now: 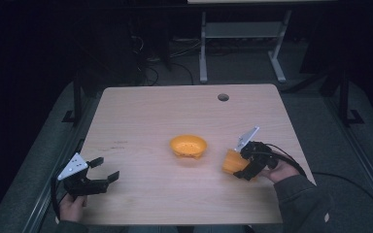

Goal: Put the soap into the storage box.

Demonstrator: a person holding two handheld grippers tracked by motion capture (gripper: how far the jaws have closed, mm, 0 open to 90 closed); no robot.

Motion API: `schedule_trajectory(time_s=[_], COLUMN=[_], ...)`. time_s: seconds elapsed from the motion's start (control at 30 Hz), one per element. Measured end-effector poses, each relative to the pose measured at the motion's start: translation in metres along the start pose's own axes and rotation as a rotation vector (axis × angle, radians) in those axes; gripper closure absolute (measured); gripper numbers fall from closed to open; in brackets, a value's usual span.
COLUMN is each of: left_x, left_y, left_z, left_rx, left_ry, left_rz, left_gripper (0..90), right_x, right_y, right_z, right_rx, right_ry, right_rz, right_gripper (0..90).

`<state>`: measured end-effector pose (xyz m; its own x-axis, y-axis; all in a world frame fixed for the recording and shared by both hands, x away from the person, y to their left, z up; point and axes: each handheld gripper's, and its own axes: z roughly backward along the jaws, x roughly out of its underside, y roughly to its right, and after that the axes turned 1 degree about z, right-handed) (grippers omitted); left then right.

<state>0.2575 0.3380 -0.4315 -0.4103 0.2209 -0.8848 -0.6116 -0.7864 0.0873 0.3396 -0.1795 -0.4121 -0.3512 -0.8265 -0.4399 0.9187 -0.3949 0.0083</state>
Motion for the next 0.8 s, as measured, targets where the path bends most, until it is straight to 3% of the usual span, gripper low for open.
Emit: schedule_trajectory(time_s=[0.8], left_x=[-0.001], left_y=[0.0], left_z=[-0.001], left_rx=[0.005], left_ry=[-0.01], left_rz=[-0.011], left_gripper=[14.3], right_x=[-0.02], right_y=[0.008], right_z=[0.003], right_rx=[-0.005], right_ry=[0.013], right_rz=[0.024], right_gripper=[20.7])
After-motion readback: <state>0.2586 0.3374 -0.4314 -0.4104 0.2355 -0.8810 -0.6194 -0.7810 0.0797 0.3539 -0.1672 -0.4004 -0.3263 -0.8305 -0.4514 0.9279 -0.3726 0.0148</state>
